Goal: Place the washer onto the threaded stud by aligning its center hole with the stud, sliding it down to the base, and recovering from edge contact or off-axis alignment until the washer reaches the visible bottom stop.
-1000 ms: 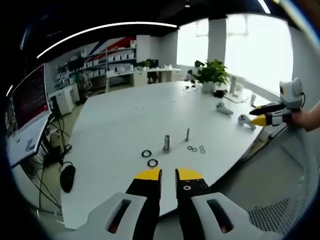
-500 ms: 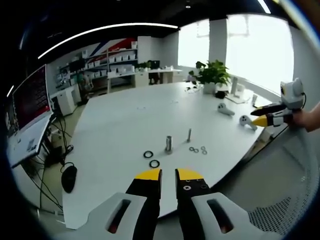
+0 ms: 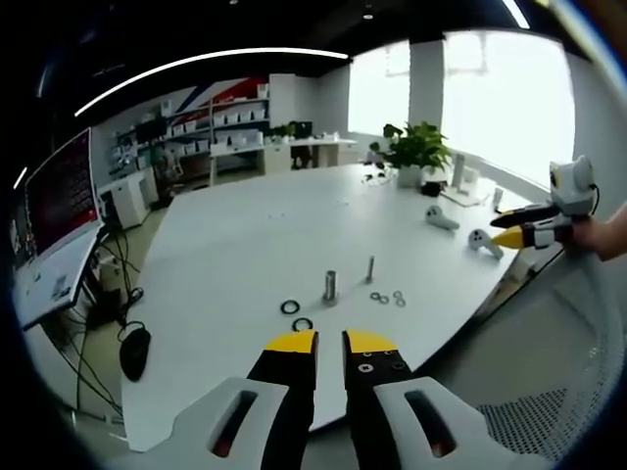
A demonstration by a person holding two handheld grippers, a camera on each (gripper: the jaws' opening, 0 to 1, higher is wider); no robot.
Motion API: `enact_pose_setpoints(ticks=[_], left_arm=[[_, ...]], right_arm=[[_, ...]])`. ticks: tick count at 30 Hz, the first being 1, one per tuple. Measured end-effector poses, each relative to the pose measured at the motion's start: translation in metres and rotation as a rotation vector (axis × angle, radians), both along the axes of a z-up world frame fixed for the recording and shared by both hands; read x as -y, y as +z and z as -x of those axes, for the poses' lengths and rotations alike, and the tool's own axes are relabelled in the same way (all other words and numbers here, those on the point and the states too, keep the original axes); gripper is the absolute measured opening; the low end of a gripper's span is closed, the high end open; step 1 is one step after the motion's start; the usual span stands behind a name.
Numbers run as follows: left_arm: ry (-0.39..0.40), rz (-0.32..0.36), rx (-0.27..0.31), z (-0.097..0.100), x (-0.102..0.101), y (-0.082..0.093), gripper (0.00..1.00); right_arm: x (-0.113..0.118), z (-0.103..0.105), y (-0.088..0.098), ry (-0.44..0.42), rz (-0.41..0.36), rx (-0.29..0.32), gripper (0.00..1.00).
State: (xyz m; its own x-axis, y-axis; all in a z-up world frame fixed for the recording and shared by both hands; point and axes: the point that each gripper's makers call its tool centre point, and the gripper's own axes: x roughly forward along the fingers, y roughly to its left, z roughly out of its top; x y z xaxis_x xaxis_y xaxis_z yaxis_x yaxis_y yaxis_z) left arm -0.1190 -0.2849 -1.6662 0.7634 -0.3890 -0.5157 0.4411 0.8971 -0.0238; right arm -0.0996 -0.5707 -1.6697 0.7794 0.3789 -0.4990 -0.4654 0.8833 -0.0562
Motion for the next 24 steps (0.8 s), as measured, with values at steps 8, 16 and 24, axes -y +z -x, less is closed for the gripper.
enact_pose_setpoints(ticks=[8,16,24], left_arm=[[-0.002,0.004,0.001,0.0005,-0.0001,-0.0001,0.08],[-0.007,0.002,-0.020,0.0027,0.0002,-0.0046,0.10],[0.000,0.011,-0.013,0.0015,-0.0004,-0.0025,0.10]], right_arm=[[0.0046,-0.0009,0.0011,-0.028,-0.018,0.004,0.36],[0.0009,0.0016,-0.0020,-0.019,-0.026,-0.019,0.36],[0.0022,0.0007,-0.0023,-0.030,-0.033,-0.026,0.36]])
